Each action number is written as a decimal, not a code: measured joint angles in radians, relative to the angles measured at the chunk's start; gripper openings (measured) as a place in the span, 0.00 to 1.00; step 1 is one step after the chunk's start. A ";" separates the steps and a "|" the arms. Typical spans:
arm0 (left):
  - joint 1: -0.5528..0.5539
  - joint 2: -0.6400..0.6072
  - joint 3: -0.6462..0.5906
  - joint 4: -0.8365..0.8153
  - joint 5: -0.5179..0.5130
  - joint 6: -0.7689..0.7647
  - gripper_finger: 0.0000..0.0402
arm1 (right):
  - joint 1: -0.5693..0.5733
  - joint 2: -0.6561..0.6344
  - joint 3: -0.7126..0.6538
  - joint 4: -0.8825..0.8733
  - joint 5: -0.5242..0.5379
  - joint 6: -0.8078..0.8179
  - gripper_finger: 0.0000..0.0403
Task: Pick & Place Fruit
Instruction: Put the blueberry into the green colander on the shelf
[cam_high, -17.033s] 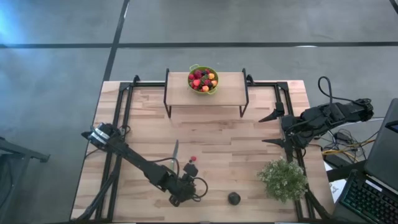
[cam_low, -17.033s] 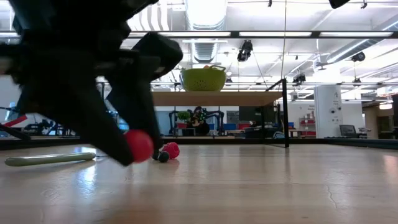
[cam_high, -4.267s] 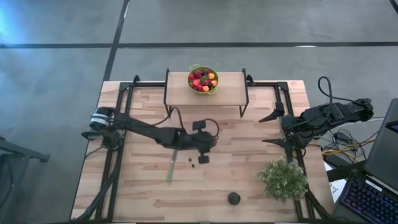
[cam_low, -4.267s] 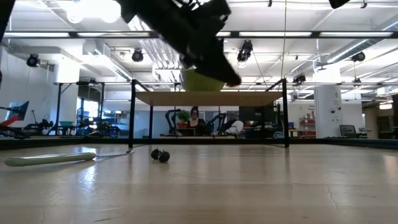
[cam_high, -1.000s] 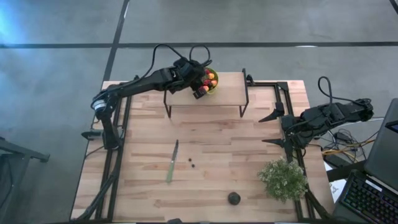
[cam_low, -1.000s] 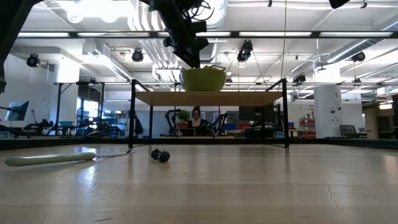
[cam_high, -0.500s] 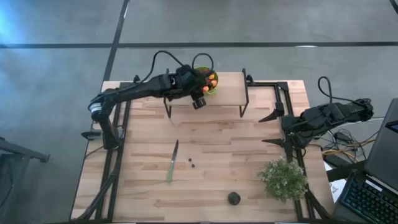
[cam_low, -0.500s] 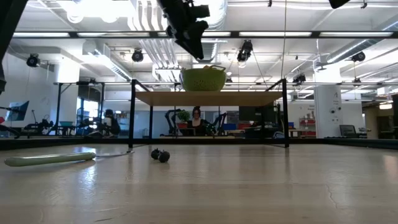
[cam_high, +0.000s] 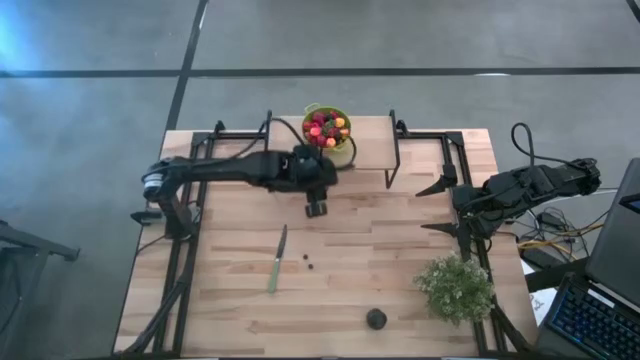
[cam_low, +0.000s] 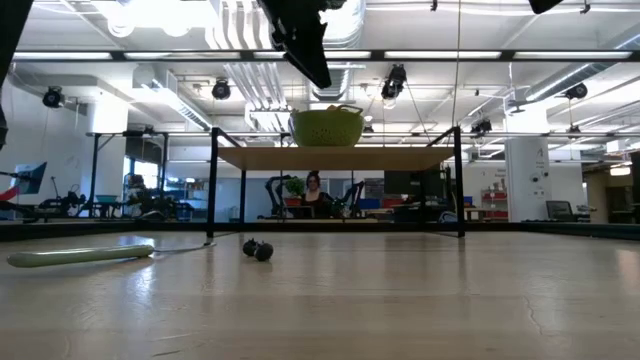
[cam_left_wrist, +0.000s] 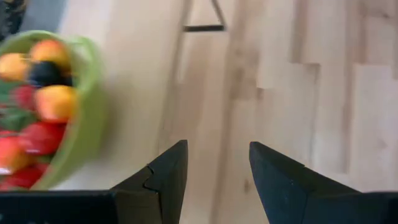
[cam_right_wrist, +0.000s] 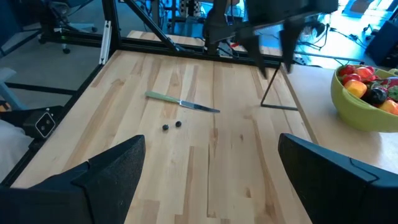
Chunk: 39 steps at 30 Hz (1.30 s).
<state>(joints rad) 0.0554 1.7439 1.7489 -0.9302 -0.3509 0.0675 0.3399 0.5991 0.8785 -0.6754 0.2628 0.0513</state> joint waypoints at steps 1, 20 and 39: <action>-0.017 0.000 -0.009 0.000 0.001 -0.009 0.44 | 0.000 0.000 0.000 0.000 0.000 0.000 0.90; -0.231 0.000 -0.320 0.130 -0.001 -0.146 0.44 | 0.000 -0.001 0.000 0.000 0.000 0.000 0.90; -0.280 0.000 -0.614 0.423 0.217 -0.254 0.44 | 0.000 0.000 0.000 0.000 0.000 0.000 0.90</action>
<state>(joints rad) -0.2241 1.7435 1.1350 -0.5069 -0.1336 -0.1870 0.3397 0.5987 0.8787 -0.6758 0.2626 0.0513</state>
